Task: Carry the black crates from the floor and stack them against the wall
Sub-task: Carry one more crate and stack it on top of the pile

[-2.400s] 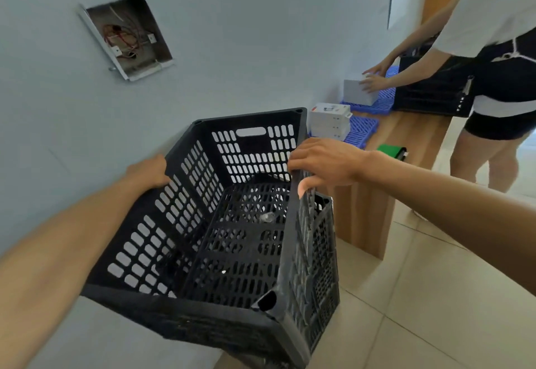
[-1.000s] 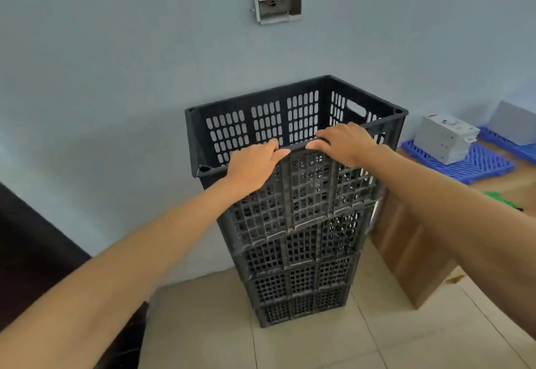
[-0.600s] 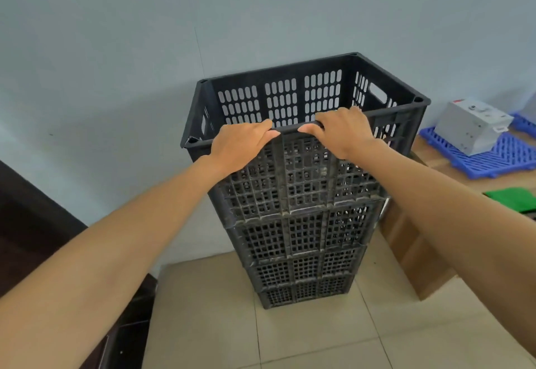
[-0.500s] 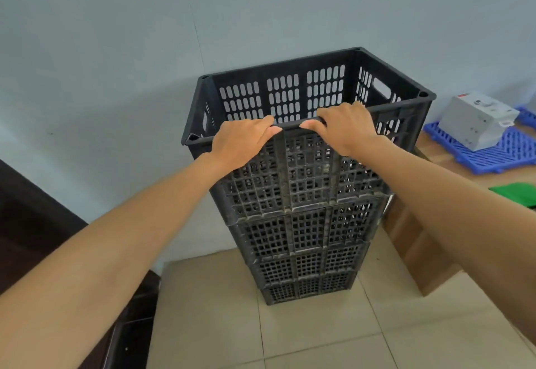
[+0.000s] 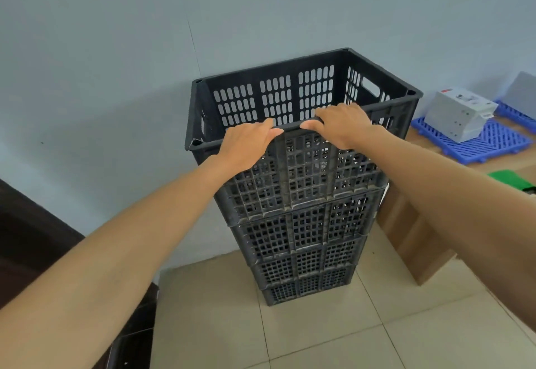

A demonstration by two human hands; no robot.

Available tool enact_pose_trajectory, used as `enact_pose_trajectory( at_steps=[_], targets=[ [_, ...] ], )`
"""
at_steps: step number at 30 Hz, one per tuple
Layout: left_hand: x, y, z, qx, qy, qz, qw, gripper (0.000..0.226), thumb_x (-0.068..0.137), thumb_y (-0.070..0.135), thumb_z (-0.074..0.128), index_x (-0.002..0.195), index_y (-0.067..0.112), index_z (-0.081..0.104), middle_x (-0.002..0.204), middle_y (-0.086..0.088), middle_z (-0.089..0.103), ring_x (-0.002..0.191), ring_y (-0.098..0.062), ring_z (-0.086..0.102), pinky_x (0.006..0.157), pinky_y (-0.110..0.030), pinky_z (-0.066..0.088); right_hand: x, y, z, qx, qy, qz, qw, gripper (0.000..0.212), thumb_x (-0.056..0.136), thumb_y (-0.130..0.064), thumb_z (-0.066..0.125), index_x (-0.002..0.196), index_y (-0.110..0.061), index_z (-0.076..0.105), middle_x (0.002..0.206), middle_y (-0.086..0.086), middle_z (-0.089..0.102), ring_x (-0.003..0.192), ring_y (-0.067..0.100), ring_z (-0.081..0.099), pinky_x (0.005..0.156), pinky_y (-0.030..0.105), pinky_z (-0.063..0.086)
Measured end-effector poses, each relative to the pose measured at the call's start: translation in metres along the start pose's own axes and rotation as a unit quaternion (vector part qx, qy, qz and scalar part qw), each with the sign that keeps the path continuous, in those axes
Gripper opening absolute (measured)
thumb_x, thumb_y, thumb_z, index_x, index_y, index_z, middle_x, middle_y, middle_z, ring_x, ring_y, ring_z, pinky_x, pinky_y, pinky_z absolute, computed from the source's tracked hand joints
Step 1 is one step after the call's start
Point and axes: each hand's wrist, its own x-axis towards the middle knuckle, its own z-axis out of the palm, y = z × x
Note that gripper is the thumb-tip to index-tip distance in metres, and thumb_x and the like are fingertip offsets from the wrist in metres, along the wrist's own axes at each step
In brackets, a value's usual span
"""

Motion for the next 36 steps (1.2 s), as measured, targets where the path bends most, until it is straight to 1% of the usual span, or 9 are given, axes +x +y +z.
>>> enact_pose_trajectory(
  at_steps=[8, 15, 20, 22, 24, 27, 32, 34, 36],
  targets=[
    [0.004, -0.003, 0.002, 0.014, -0.014, 0.002, 1.0, 0.044, 0.103, 0.05, 0.022, 0.088, 0.016, 0.047, 0.057, 0.006, 0.048, 0.044, -0.017, 0.046, 0.046, -0.031, 0.043, 0.0, -0.001, 0.004, -0.011, 0.02, 0.01, 1.0, 0.058, 0.093, -0.068, 0.015, 0.086, -0.018, 0.044, 0.079, 0.001, 0.052, 0.077, 0.022, 0.047, 0.09, 0.046, 0.042],
    [0.005, -0.003, -0.005, -0.063, -0.084, 0.006, 0.994, 0.046, 0.103, 0.049, 0.017, 0.089, 0.017, 0.047, 0.064, 0.004, 0.054, 0.058, -0.018, 0.055, 0.061, -0.035, 0.047, -0.011, -0.005, 0.004, 0.004, 0.032, 0.019, 0.999, 0.058, 0.093, -0.069, 0.018, 0.083, -0.017, 0.042, 0.08, 0.001, 0.048, 0.079, 0.021, 0.044, 0.091, 0.047, 0.041],
    [0.013, -0.003, -0.007, -0.086, -0.113, -0.005, 0.99, 0.041, 0.103, 0.044, 0.017, 0.094, 0.017, 0.046, 0.07, -0.001, 0.058, 0.068, -0.025, 0.059, 0.06, -0.034, 0.041, -0.009, 0.0, -0.008, 0.033, -0.02, -0.005, 0.999, 0.056, 0.093, -0.068, 0.014, 0.087, -0.019, 0.042, 0.071, -0.005, 0.044, 0.074, 0.021, 0.048, 0.087, 0.045, 0.045],
    [0.023, 0.006, -0.006, -0.1, -0.107, -0.013, 0.989, 0.04, 0.104, 0.042, 0.017, 0.106, 0.017, 0.048, 0.077, -0.003, 0.062, 0.074, -0.028, 0.061, 0.06, -0.035, 0.04, -0.006, 0.009, -0.011, 0.09, -0.023, 0.0, 0.996, 0.054, 0.095, -0.065, 0.019, 0.098, -0.02, 0.048, 0.085, -0.001, 0.058, 0.08, 0.021, 0.056, 0.082, 0.042, 0.048],
    [0.045, 0.024, -0.004, -0.132, -0.107, -0.026, 0.985, 0.04, 0.103, 0.041, 0.017, 0.112, 0.019, 0.049, 0.082, -0.002, 0.062, 0.078, -0.027, 0.06, 0.063, -0.035, 0.04, 0.0, 0.028, -0.012, 0.141, 0.048, 0.027, 0.988, 0.045, 0.099, -0.055, 0.027, 0.112, -0.019, 0.051, 0.104, 0.001, 0.062, 0.092, 0.021, 0.059, 0.078, 0.038, 0.047],
    [0.101, 0.063, 0.005, -0.195, -0.09, -0.019, 0.976, 0.033, 0.103, 0.04, 0.023, 0.106, 0.024, 0.051, 0.085, 0.005, 0.06, 0.081, -0.02, 0.059, 0.066, -0.035, 0.044, 0.011, 0.075, -0.011, 0.138, 0.138, 0.094, 0.976, 0.036, 0.101, -0.037, 0.037, 0.127, -0.014, 0.049, 0.123, 0.009, 0.059, 0.112, 0.028, 0.057, 0.088, 0.043, 0.046],
    [0.218, 0.121, 0.039, -0.275, -0.072, -0.001, 0.959, 0.039, 0.104, 0.027, 0.031, 0.14, 0.021, 0.043, 0.134, -0.005, 0.05, 0.106, -0.016, 0.055, 0.085, -0.032, 0.044, 0.043, 0.158, -0.001, 0.084, 0.019, 0.148, 0.985, 0.056, 0.099, -0.031, 0.044, 0.145, -0.003, 0.027, 0.149, 0.016, 0.037, 0.135, 0.033, 0.037, 0.106, 0.047, 0.036],
    [0.257, 0.135, 0.057, -0.307, -0.088, -0.019, 0.947, 0.045, 0.105, 0.026, 0.03, 0.149, 0.018, 0.033, 0.153, -0.006, 0.034, 0.136, -0.02, 0.04, 0.108, -0.034, 0.033, 0.056, 0.176, 0.002, 0.102, -0.038, 0.144, 0.984, 0.069, 0.099, -0.034, 0.046, 0.151, -0.001, 0.014, 0.155, 0.017, 0.027, 0.141, 0.033, 0.03, 0.109, 0.048, 0.033],
    [0.29, 0.141, 0.074, -0.31, -0.126, -0.04, 0.941, 0.048, 0.106, 0.026, 0.028, 0.152, 0.014, 0.029, 0.16, -0.007, 0.024, 0.148, -0.021, 0.02, 0.118, -0.036, 0.016, 0.068, 0.186, 0.008, 0.148, -0.09, 0.129, 0.977, 0.077, 0.1, -0.033, 0.047, 0.153, 0.0, 0.003, 0.156, 0.021, 0.023, 0.142, 0.035, 0.03, 0.111, 0.047, 0.032]
  ],
)
